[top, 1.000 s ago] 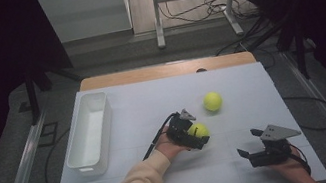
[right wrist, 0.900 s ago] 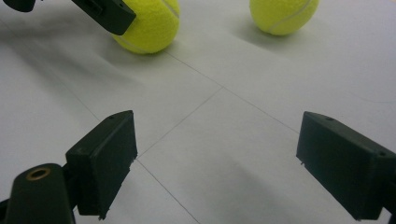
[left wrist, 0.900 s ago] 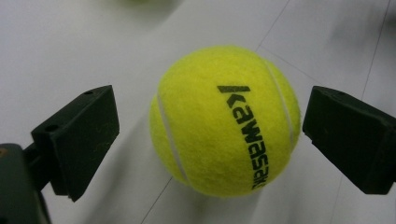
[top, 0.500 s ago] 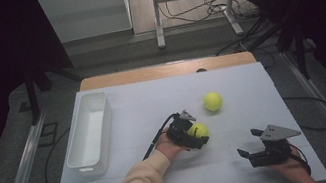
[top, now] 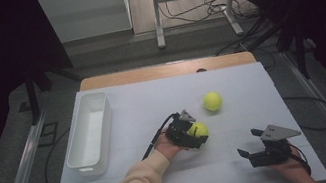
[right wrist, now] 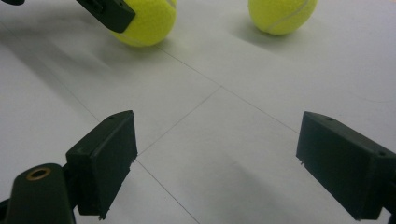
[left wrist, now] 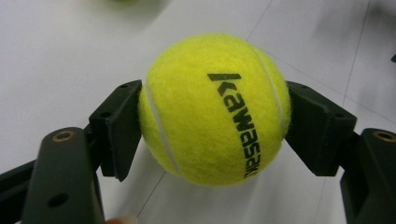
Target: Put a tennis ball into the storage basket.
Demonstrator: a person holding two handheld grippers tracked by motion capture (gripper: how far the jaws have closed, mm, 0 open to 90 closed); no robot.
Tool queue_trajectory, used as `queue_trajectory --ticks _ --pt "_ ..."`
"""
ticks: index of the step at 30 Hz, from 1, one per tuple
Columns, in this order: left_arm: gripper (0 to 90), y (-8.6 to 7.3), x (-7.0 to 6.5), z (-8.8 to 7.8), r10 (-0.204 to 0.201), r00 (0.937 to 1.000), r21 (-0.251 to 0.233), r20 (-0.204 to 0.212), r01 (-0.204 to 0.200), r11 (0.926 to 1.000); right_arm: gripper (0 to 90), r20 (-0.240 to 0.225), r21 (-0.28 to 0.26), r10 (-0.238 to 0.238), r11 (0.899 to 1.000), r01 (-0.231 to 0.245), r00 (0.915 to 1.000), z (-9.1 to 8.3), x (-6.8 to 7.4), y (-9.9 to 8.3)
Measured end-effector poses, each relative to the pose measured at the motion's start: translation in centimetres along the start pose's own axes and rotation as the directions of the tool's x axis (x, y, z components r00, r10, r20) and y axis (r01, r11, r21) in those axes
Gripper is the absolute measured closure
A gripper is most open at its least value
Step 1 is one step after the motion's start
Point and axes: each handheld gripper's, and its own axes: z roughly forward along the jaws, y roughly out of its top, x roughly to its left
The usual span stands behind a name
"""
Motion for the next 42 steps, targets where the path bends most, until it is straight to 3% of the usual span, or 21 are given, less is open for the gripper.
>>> queue_trajectory --ticks 21,42 --pt "25.9 0.8 0.0 -3.2 -0.001 0.9999 -0.082 -0.013 0.000 0.9966 12.8 0.005 -0.001 0.000 1.000 0.000 1.0000 0.0 0.0 0.0" --pt "25.9 1.3 0.4 -5.9 -0.001 0.9996 -0.151 -0.027 -0.003 0.9885 12.8 0.006 0.000 -0.002 1.000 0.002 1.0000 0.0 0.0 0.0"
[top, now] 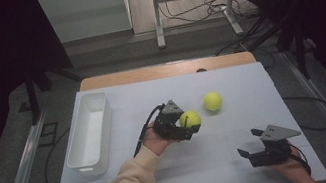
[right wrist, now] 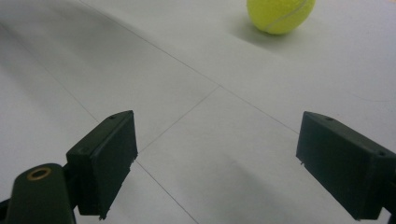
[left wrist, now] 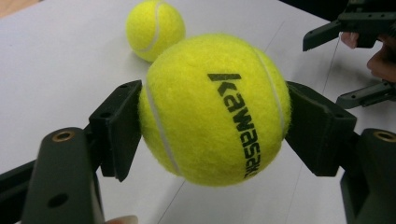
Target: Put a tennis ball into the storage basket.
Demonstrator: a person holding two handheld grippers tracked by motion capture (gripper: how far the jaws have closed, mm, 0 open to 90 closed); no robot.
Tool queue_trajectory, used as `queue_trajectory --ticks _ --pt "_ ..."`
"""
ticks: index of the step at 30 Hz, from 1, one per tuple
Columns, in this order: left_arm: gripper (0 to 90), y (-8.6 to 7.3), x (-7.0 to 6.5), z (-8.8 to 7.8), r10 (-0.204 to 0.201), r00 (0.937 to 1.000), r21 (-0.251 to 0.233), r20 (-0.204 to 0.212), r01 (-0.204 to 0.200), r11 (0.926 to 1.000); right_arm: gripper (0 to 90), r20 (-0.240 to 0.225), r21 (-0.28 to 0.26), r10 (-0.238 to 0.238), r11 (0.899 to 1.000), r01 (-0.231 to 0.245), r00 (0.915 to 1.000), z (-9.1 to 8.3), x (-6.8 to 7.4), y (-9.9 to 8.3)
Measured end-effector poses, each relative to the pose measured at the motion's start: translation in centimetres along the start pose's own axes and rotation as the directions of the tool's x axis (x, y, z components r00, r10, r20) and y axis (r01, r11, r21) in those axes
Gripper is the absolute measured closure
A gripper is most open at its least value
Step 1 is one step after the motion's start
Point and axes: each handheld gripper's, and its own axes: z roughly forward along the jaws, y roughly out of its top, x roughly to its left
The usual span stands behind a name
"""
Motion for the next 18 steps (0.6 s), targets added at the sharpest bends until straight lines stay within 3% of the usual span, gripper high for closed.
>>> queue_trajectory --ticks 18 --pt "25.9 0.7 0.6 -2.6 -0.010 0.9998 -0.058 -0.019 0.009 0.9983 12.9 0.000 0.001 -0.001 1.000 0.001 1.0000 0.0 0.0 0.0"
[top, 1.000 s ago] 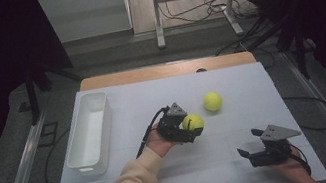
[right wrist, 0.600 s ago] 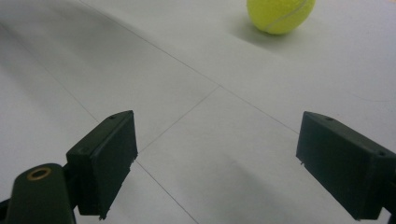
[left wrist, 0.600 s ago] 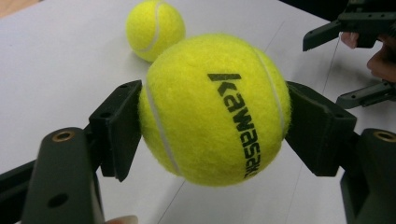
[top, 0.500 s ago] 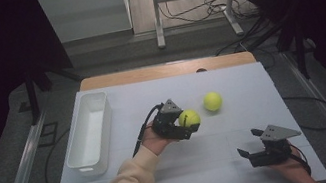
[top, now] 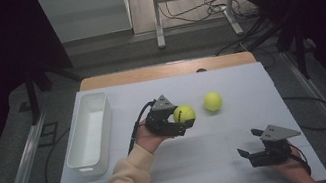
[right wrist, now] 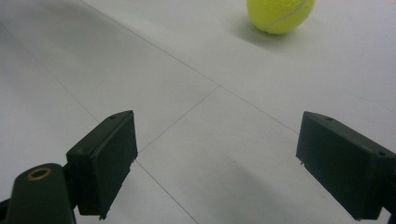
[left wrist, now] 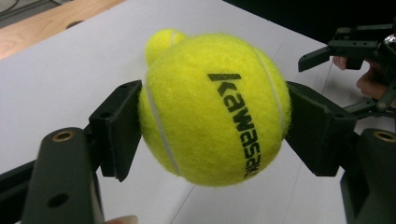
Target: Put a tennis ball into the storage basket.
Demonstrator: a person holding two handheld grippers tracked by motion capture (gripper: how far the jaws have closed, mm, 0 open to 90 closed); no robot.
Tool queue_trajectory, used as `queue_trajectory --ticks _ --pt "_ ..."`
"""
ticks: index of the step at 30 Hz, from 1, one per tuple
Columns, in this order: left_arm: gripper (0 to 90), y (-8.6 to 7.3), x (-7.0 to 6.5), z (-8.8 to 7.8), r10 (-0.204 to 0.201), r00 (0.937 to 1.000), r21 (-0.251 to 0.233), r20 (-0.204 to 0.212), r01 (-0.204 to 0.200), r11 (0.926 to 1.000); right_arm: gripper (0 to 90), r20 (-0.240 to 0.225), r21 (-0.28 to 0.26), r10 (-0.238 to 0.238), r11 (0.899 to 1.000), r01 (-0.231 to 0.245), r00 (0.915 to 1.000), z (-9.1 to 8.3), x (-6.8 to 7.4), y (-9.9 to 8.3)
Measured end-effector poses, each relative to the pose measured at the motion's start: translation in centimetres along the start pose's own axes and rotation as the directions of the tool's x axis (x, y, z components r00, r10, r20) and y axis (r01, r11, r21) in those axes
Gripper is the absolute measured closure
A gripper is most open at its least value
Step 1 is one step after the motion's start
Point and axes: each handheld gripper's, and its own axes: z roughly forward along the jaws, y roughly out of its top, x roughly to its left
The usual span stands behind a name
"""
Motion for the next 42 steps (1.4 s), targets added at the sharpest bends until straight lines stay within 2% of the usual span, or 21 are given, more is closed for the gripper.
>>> queue_trajectory --ticks 20,42 --pt "25.9 0.1 1.5 -2.3 -0.033 0.9986 -0.038 -0.041 0.031 0.9988 12.9 0.002 0.001 -0.002 1.000 0.002 1.0000 0.0 0.0 0.0" --pt "25.9 0.0 2.7 -3.5 -0.055 0.9960 -0.052 -0.071 0.051 0.9973 12.9 0.002 0.001 -0.004 1.000 0.004 1.0000 0.0 0.0 0.0"
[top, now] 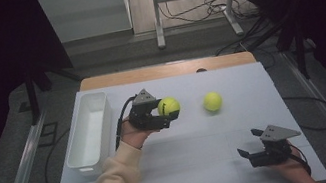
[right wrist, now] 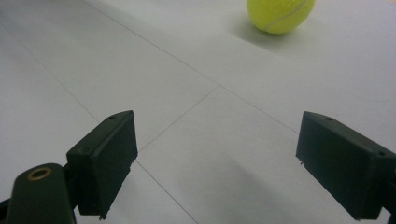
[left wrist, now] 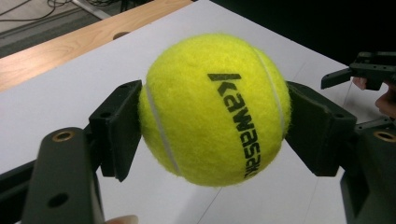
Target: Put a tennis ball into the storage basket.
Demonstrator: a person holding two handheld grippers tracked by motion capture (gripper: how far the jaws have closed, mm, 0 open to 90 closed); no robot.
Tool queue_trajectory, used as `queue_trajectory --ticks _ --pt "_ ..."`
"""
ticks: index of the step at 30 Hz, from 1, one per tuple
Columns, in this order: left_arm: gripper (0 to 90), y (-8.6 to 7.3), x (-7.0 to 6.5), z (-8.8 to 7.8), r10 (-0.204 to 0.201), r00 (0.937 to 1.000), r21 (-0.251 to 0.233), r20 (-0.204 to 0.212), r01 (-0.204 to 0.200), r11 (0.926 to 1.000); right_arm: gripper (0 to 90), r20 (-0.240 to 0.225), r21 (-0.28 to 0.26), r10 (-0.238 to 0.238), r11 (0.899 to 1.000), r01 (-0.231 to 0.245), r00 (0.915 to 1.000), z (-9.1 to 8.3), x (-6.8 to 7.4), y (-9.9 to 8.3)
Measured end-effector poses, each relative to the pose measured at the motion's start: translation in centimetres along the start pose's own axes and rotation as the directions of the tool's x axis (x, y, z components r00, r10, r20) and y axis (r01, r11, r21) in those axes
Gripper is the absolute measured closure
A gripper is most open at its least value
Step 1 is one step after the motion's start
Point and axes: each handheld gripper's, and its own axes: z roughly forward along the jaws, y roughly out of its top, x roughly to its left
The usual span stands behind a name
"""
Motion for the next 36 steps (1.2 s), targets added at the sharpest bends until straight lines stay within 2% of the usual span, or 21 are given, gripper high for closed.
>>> queue_trajectory --ticks 23,36 --pt "25.9 -0.2 1.8 -1.7 -0.042 0.9981 -0.035 -0.046 0.041 0.9986 13.0 0.003 0.004 -0.001 1.000 0.001 1.0000 0.0 0.0 0.0" --pt "25.9 -0.3 2.3 -2.0 -0.047 0.9971 -0.037 -0.060 0.045 0.9983 13.0 0.003 0.004 0.000 1.000 0.000 1.0000 0.0 0.0 0.0"
